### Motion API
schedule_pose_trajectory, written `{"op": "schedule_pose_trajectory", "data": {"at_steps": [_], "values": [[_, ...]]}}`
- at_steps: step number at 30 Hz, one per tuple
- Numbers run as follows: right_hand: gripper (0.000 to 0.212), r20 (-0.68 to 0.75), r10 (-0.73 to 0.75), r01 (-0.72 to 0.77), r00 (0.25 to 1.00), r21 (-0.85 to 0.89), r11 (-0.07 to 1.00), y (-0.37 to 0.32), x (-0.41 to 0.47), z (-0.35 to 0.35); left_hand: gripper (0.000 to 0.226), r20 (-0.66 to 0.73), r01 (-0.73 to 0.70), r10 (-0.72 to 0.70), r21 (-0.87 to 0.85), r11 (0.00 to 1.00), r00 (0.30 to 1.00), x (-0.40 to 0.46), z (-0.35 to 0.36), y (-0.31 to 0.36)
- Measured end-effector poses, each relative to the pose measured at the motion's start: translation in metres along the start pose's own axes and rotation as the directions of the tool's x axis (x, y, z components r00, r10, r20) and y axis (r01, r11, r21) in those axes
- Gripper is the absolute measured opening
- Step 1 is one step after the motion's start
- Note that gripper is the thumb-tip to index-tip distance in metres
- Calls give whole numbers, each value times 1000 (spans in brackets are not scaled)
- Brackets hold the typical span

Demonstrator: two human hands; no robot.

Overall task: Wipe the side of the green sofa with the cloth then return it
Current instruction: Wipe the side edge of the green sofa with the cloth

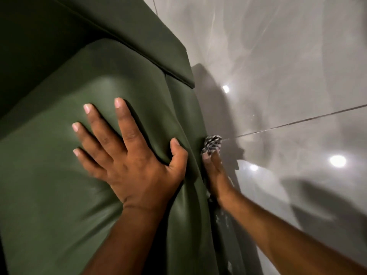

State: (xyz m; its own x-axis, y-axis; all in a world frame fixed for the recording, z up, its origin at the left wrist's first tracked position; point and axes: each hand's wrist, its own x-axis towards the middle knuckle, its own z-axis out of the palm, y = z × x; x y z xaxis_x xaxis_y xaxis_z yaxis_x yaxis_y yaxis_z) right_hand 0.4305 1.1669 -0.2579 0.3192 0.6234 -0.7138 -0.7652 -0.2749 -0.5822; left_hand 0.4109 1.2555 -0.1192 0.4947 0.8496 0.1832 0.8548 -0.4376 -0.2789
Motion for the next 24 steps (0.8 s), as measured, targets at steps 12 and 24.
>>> {"op": "schedule_pose_trajectory", "data": {"at_steps": [12, 24], "values": [[61, 154, -412, 439, 898, -273, 856, -89, 101, 43, 103, -40, -39, 39, -13, 999, 998, 1, 11, -3], [50, -44, 116, -119, 992, -57, 991, -10, 22, -1, 103, 31, -28, 27, 18, 999, 999, 1, 7, -1]]}}
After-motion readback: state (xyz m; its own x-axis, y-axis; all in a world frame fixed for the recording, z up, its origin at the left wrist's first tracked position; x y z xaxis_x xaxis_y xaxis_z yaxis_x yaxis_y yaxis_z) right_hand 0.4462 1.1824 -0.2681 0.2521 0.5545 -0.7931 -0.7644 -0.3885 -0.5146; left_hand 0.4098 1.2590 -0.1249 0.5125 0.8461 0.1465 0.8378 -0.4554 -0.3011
